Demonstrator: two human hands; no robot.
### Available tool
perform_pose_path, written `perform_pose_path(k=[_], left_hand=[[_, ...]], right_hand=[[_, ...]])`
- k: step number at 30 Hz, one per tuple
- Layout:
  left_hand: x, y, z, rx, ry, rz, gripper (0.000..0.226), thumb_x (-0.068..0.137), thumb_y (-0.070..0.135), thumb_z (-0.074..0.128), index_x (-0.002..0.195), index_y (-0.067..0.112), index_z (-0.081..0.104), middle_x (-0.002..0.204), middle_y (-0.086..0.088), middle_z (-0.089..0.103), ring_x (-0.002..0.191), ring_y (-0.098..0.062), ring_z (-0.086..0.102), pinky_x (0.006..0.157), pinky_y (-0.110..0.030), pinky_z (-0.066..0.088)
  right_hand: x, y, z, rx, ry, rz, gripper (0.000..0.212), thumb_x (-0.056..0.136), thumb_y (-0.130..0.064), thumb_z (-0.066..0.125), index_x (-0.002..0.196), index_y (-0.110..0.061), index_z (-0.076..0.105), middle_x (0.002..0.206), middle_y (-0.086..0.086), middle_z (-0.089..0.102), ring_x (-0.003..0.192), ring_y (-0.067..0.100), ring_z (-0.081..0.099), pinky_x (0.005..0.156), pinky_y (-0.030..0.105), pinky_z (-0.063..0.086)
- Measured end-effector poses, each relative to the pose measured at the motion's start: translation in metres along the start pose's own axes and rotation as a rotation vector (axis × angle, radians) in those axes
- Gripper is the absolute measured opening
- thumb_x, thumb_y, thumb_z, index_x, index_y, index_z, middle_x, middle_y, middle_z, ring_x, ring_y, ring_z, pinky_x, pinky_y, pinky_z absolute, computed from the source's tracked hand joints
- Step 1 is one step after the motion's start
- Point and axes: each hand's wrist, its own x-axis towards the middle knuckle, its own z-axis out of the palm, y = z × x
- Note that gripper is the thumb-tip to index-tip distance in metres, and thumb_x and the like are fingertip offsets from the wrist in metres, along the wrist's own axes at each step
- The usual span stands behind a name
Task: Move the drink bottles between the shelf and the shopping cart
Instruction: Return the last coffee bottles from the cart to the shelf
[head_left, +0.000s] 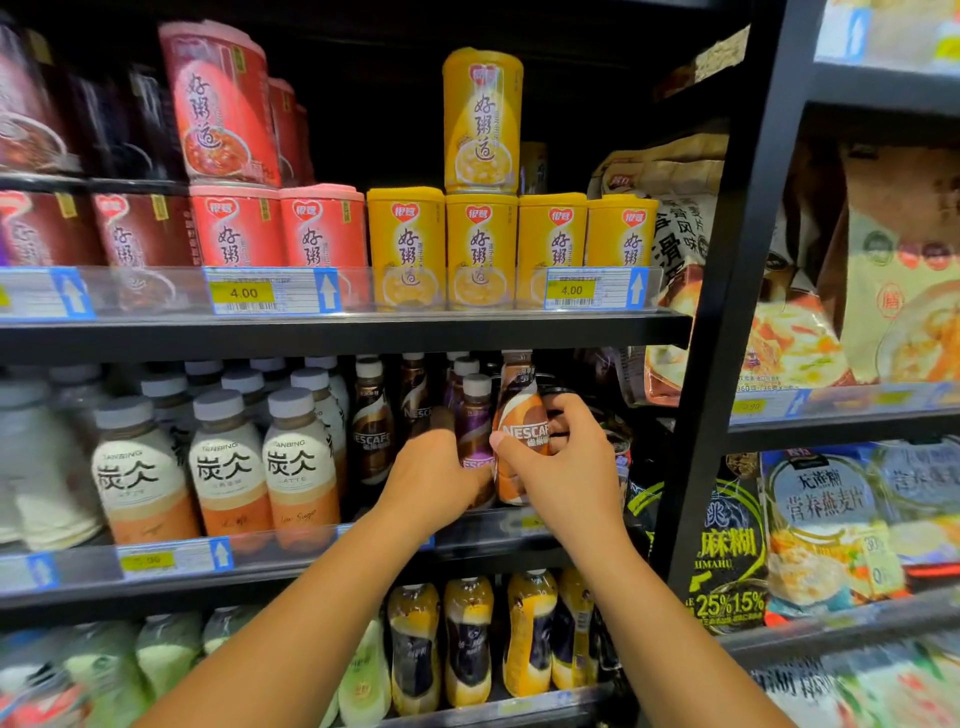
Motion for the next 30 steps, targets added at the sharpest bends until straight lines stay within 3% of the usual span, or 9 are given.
perform_pose_path(k=[3,7,9,11,14,19,22,26,30], left_hand=[[-0.002,-0.002,-0.005,-0.001,-0.036,-0.006,0.027,0.088,0.038,0.073,0.091,0.017,0.057,0.087,-0.004,0.065,0.078,-0.021,0.066,0.071,-0.044,0.062],[-0.022,-0.024,-0.021,0.068,-0.041,0.088,0.032,0.093,0.042,0.069,0.105,0.021,0.048,0.106,0.001,0.055,0.093,-0.016,0.059,0.069,-0.031,0.05],[-0.042,-0.045,-0.028,0.053,0.002,0.147,0.046,0.098,0.038,0.064,0.136,0.022,0.043,0.132,0.002,0.049,0.121,-0.016,0.054,0.092,-0.032,0.05],[-0.066,-0.065,-0.035,-0.013,0.084,0.212,0.061,0.099,0.036,0.061,0.153,0.026,0.035,0.147,0.01,0.042,0.136,-0.009,0.046,0.108,-0.03,0.045],[-0.097,-0.086,-0.041,0.01,0.127,0.32,0.053,0.101,0.035,0.059,0.15,0.03,0.04,0.141,0.019,0.041,0.131,0.0,0.043,0.104,-0.019,0.038],[-0.114,-0.103,-0.038,0.152,0.092,0.391,0.059,0.098,0.037,0.056,0.153,0.026,0.039,0.145,0.014,0.04,0.135,-0.007,0.041,0.116,-0.03,0.038],[-0.114,-0.108,-0.036,0.166,0.078,0.41,0.06,0.098,0.037,0.056,0.154,0.026,0.038,0.149,0.013,0.036,0.139,-0.006,0.035,0.123,-0.032,0.03],[-0.114,-0.116,-0.034,0.169,0.066,0.424,0.059,0.096,0.035,0.059,0.151,0.025,0.042,0.149,0.012,0.037,0.14,-0.007,0.035,0.123,-0.032,0.031],[-0.114,-0.121,-0.033,0.166,0.046,0.438,0.058,0.094,0.034,0.06,0.149,0.026,0.043,0.151,0.013,0.035,0.142,-0.006,0.033,0.119,-0.021,0.027]], right_hand=[[-0.001,-0.005,0.008,0.002,-0.01,-0.004,0.055,0.08,-0.047,0.087,0.122,-0.033,0.055,0.105,-0.014,0.064,0.092,0.008,0.067,0.068,0.027,0.054],[-0.005,-0.009,0.02,-0.018,-0.018,-0.019,0.052,0.077,-0.049,0.087,0.115,-0.033,0.055,0.102,-0.011,0.067,0.089,0.011,0.068,0.07,0.033,0.057],[-0.008,-0.012,0.028,-0.031,-0.029,-0.021,0.054,0.076,-0.051,0.087,0.116,-0.034,0.055,0.104,-0.011,0.067,0.091,0.012,0.067,0.073,0.034,0.057],[-0.011,-0.016,0.037,-0.039,-0.043,-0.021,0.051,0.076,-0.051,0.087,0.113,-0.035,0.055,0.103,-0.013,0.068,0.09,0.01,0.068,0.072,0.034,0.058],[-0.014,-0.024,0.054,-0.067,-0.054,-0.025,0.049,0.073,-0.053,0.085,0.106,-0.037,0.053,0.101,-0.013,0.07,0.091,0.011,0.07,0.076,0.041,0.062],[-0.021,-0.041,0.082,-0.266,-0.057,-0.037,0.05,0.076,-0.059,0.082,0.099,-0.03,0.049,0.104,-0.007,0.063,0.096,0.022,0.066,0.08,0.048,0.059],[-0.026,-0.045,0.092,-0.408,-0.046,-0.053,0.052,0.081,-0.06,0.081,0.103,-0.025,0.05,0.108,-0.003,0.063,0.099,0.026,0.067,0.079,0.046,0.058],[-0.035,-0.046,0.1,-0.482,-0.051,-0.076,0.054,0.084,-0.058,0.08,0.109,-0.023,0.048,0.113,-0.001,0.062,0.104,0.028,0.067,0.074,0.038,0.05],[-0.04,-0.044,0.108,-0.543,-0.066,-0.064,0.057,0.085,-0.057,0.08,0.116,-0.021,0.047,0.12,0.001,0.064,0.11,0.029,0.066,0.08,0.039,0.054]])
